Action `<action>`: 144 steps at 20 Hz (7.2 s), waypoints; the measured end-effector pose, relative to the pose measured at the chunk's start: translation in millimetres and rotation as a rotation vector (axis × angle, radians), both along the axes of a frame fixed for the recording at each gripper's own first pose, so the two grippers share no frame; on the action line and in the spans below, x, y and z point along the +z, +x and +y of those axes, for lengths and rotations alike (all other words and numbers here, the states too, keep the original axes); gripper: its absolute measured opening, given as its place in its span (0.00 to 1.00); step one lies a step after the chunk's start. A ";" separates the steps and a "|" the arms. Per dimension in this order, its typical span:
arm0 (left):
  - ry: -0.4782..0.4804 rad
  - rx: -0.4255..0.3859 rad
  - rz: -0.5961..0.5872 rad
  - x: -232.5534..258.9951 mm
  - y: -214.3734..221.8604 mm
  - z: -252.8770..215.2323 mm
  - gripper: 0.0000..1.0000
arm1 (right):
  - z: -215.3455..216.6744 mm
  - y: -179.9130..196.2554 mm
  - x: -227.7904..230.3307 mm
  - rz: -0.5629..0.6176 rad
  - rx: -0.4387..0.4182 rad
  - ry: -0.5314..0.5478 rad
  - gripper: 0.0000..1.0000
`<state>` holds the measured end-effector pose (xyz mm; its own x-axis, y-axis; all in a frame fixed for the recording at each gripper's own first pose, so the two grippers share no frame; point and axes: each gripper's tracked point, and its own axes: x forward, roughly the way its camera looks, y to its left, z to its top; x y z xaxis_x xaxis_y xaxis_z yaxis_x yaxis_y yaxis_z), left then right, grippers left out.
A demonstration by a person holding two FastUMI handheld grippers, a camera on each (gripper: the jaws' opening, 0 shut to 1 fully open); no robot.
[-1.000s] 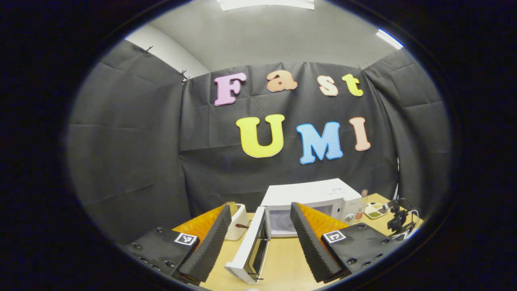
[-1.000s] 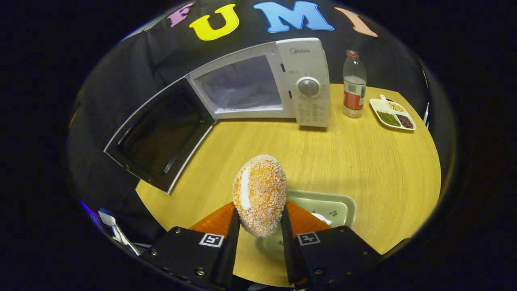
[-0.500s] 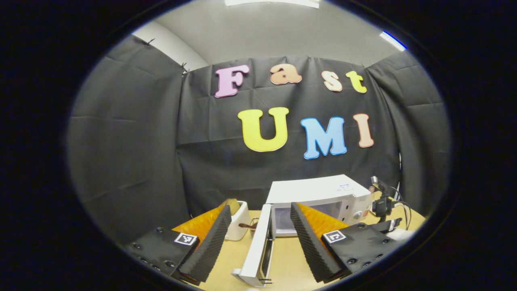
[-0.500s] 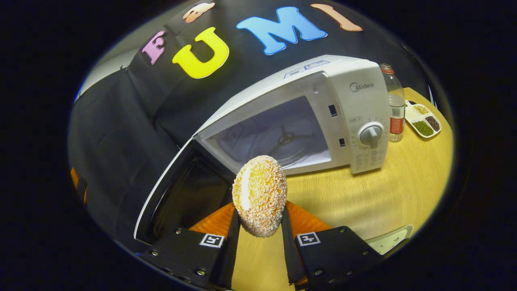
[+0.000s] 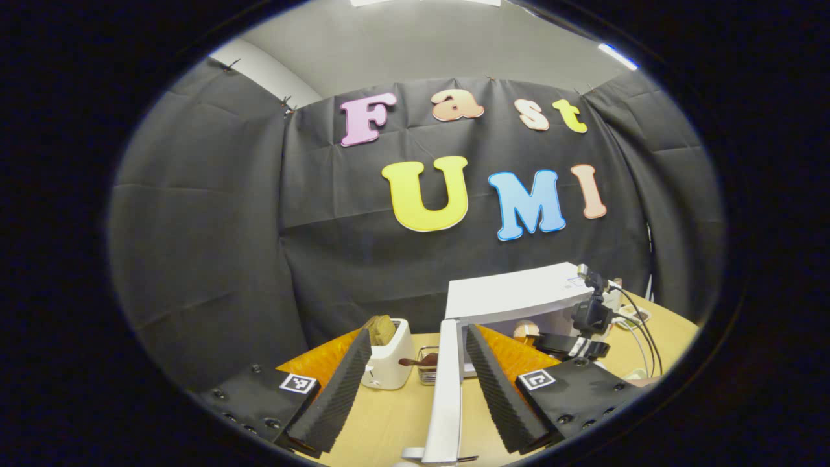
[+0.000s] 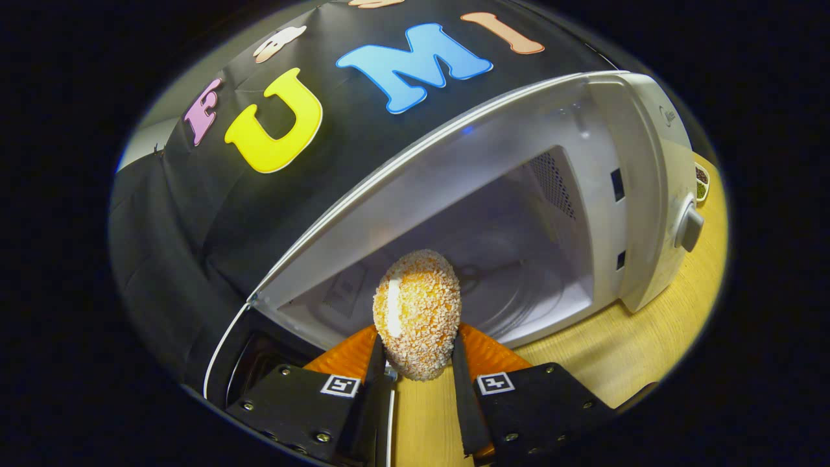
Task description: Open the microwave oven with the left hand, put the food in, and close the microwave oven.
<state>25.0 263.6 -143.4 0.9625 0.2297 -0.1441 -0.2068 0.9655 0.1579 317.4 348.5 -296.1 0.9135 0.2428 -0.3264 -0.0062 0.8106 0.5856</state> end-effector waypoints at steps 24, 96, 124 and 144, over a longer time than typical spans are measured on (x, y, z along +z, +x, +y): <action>0.004 0.032 -0.015 -29.8 -10.1 24.1 1.00 | -63.0 -64.2 22.8 -0.009 -0.109 -0.135 0.91; -0.047 -0.390 0.162 -225.1 158.7 -284.8 0.96 | -396.6 -293.6 198.7 -0.083 -0.280 -0.561 0.98; -0.101 -0.324 0.164 -151.1 118.5 -305.1 0.98 | -376.0 -306.6 183.1 -0.101 -0.197 -0.538 0.98; -0.061 -0.077 -0.135 129.0 -52.5 -183.1 0.98 | -356.7 -317.3 301.2 -0.383 -0.191 -0.566 0.98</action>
